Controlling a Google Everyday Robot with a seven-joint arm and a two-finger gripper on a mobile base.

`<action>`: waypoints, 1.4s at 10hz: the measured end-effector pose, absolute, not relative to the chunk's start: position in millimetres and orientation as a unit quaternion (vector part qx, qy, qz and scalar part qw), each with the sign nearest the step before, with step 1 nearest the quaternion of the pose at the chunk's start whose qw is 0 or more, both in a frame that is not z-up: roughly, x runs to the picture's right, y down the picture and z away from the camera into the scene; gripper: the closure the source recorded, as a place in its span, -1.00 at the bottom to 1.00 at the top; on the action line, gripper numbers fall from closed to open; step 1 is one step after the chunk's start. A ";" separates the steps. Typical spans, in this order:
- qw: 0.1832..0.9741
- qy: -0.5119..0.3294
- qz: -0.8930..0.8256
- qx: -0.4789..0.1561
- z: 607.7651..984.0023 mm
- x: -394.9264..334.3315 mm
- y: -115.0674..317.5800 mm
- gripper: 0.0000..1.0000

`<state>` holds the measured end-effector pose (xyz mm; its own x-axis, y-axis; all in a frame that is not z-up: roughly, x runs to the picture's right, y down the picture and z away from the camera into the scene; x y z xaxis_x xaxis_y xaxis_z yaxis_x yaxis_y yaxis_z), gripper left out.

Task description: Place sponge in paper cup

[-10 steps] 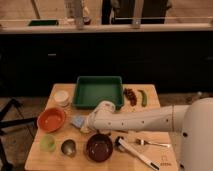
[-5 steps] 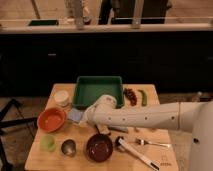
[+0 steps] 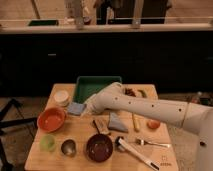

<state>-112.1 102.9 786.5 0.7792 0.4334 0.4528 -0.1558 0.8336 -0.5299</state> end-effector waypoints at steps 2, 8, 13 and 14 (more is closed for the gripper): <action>0.906 -0.317 0.143 -0.243 781.3 -110.3 90.3 1.00; 0.905 -0.335 0.121 -0.234 778.7 -113.9 73.6 1.00; 0.916 -0.328 0.064 -0.222 780.4 -143.7 35.4 1.00; 0.917 -0.324 0.055 -0.225 781.3 -147.3 31.3 1.00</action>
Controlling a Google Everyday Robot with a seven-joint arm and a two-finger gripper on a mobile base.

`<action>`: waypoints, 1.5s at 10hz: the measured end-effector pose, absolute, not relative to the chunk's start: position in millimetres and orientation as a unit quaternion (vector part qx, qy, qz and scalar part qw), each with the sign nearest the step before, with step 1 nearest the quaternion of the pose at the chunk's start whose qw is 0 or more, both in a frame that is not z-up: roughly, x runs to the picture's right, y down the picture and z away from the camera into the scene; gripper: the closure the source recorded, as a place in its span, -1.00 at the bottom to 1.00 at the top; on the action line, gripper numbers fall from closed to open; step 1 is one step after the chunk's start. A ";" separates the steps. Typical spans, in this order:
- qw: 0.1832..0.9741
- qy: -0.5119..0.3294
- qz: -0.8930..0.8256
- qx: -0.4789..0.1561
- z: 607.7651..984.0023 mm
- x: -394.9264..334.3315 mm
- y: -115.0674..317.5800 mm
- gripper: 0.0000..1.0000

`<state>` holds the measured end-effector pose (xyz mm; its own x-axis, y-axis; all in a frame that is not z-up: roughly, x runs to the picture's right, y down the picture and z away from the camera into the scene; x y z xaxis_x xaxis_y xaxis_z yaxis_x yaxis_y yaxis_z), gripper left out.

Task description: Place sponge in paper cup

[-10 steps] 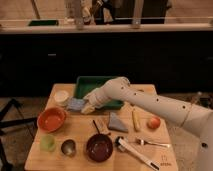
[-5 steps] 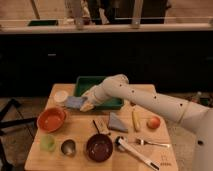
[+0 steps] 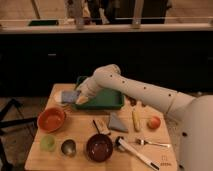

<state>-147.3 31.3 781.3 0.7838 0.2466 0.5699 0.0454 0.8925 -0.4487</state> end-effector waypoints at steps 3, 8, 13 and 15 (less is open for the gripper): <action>0.918 -0.314 0.031 -0.239 789.2 -160.9 22.9 1.00; 0.916 -0.299 0.001 -0.266 808.6 -186.4 9.6 1.00; 0.916 -0.291 -0.014 -0.276 826.4 -218.1 -11.1 1.00; 0.916 -0.290 -0.019 -0.278 830.5 -228.9 -11.1 1.00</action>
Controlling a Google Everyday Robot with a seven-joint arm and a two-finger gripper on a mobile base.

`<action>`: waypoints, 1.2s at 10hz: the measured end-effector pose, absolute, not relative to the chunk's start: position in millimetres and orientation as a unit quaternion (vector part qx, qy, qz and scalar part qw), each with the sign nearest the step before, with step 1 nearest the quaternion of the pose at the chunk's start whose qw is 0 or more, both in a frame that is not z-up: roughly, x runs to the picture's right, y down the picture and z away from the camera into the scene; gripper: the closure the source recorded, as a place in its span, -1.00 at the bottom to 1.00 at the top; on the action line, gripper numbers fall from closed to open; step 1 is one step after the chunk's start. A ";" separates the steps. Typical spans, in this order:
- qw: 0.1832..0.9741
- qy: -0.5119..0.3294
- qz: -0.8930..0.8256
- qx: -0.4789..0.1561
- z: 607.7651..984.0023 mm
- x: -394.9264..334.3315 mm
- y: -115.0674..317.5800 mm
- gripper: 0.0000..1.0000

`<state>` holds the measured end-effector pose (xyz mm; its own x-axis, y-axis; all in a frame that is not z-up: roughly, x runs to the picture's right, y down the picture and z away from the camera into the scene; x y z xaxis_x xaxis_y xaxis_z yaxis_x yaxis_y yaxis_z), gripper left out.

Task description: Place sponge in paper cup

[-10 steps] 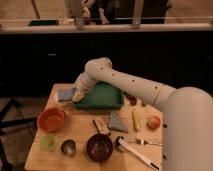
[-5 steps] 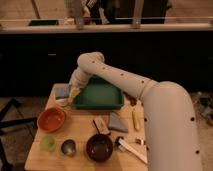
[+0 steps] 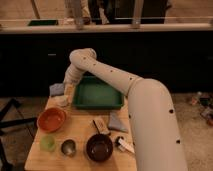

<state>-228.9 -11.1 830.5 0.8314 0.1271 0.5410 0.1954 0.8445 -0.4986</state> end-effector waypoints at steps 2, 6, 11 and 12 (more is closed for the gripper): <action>0.916 -0.286 -0.014 -0.279 837.3 -233.6 -8.3 1.00; 0.917 -0.281 -0.001 -0.283 853.3 -237.0 -1.3 1.00; 0.918 -0.277 0.014 -0.285 865.9 -233.6 -0.9 1.00; 0.917 -0.276 0.015 -0.286 868.0 -233.6 0.0 0.99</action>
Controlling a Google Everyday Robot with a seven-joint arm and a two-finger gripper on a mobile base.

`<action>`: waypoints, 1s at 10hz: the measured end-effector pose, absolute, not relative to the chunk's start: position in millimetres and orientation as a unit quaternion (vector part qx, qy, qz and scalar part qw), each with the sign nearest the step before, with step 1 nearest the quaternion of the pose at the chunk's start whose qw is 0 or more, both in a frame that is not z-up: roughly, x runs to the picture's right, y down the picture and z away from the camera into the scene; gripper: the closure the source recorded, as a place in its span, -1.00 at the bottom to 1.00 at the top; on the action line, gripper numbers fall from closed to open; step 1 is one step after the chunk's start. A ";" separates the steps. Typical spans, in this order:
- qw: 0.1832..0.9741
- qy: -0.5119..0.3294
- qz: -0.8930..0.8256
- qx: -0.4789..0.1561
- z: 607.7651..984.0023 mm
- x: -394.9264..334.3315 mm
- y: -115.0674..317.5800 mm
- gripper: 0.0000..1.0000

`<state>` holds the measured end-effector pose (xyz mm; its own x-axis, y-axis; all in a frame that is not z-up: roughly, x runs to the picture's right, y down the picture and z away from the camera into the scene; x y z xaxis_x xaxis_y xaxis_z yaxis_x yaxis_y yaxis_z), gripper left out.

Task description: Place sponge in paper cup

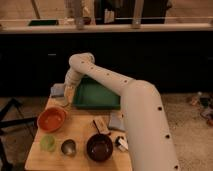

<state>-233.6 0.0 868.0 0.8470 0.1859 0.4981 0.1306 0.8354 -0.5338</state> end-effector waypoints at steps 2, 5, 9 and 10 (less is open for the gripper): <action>0.916 -0.277 0.016 -0.288 868.9 -235.8 0.7 0.92; 0.917 -0.277 0.017 -0.288 869.3 -234.5 0.4 0.43; 0.916 -0.277 0.017 -0.289 870.0 -235.0 1.7 -0.39; 0.916 -0.277 0.016 -0.289 869.9 -235.2 1.7 -0.53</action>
<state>-235.2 1.7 869.9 0.8464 0.1901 0.4974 0.1298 0.8322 -0.5390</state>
